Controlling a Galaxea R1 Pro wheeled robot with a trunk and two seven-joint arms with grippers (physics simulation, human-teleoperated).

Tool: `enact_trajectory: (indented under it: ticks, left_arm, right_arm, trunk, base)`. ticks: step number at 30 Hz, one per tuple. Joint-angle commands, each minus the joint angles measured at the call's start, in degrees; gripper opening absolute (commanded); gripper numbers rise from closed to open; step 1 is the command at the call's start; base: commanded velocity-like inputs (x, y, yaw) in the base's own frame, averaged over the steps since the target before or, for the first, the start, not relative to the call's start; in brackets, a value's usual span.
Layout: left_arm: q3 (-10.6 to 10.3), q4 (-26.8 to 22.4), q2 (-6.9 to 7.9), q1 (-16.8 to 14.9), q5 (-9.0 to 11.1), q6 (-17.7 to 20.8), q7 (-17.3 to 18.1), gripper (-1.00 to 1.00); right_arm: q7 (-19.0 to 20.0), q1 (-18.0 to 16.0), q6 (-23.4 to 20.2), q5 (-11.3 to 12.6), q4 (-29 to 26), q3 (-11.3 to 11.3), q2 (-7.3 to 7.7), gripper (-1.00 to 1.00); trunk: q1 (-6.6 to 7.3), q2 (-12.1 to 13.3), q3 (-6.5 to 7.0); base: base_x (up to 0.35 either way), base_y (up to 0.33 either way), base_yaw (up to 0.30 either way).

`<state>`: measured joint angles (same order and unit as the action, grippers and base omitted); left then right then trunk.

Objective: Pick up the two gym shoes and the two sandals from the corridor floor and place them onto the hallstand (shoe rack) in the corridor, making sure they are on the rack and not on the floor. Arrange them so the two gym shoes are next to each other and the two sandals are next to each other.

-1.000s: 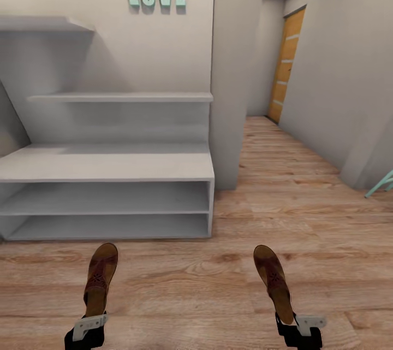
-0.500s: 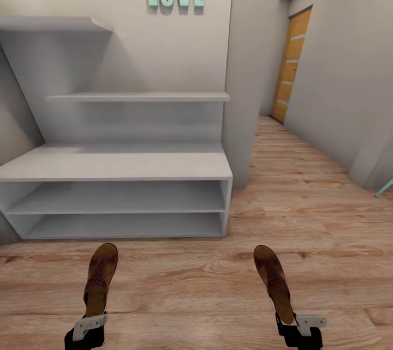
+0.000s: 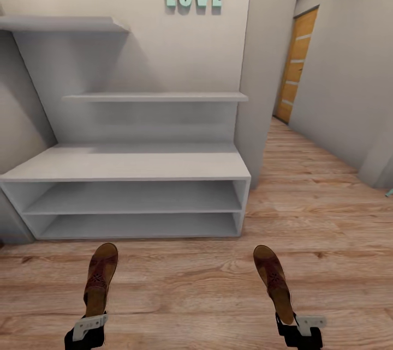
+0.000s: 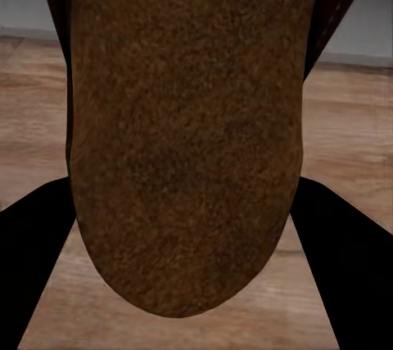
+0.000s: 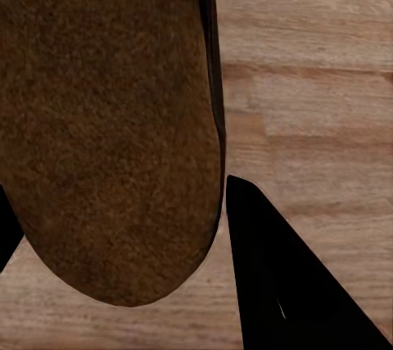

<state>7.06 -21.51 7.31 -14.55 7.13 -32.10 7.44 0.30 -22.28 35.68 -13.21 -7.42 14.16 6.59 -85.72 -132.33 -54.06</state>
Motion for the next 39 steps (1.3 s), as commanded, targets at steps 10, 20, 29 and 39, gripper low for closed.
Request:
enact_trajectory:
  ticks: [10,20,29,39]
  left_arm:
    - [0.15,0.06,-0.01,-0.04,0.6,-0.06,0.56,-1.0]
    - [0.15,0.06,-0.01,-0.04,0.6,-0.06,0.56,-1.0]
    - [0.15,0.06,-0.01,-0.04,0.6,-0.06,0.56,-1.0]
    - [0.15,0.06,-0.01,-0.04,0.6,-0.06,0.56,-1.0]
  right_arm:
    - [0.14,-0.04,0.18,-0.33,0.04,0.51,0.0,-1.0]
    - [0.14,-0.04,0.18,-0.33,0.04,0.51,0.0,-1.0]
    - [0.14,-0.04,0.18,-0.33,0.04,0.51,-0.01,-1.0]
    - [0.14,-0.04,0.18,-0.33,0.04,0.51,0.0,-1.0]
  trunk:
    - [0.01,-0.02,-0.05]
    - [0.01,-0.02,-0.05]
    - [0.01,-0.02,-0.05]
    - [0.01,-0.02,-0.05]
  base:
    - [0.0,0.306,0.0]
    - [0.0,0.306,0.0]
    - [0.0,0.306,0.0]
    - [0.0,0.306,0.0]
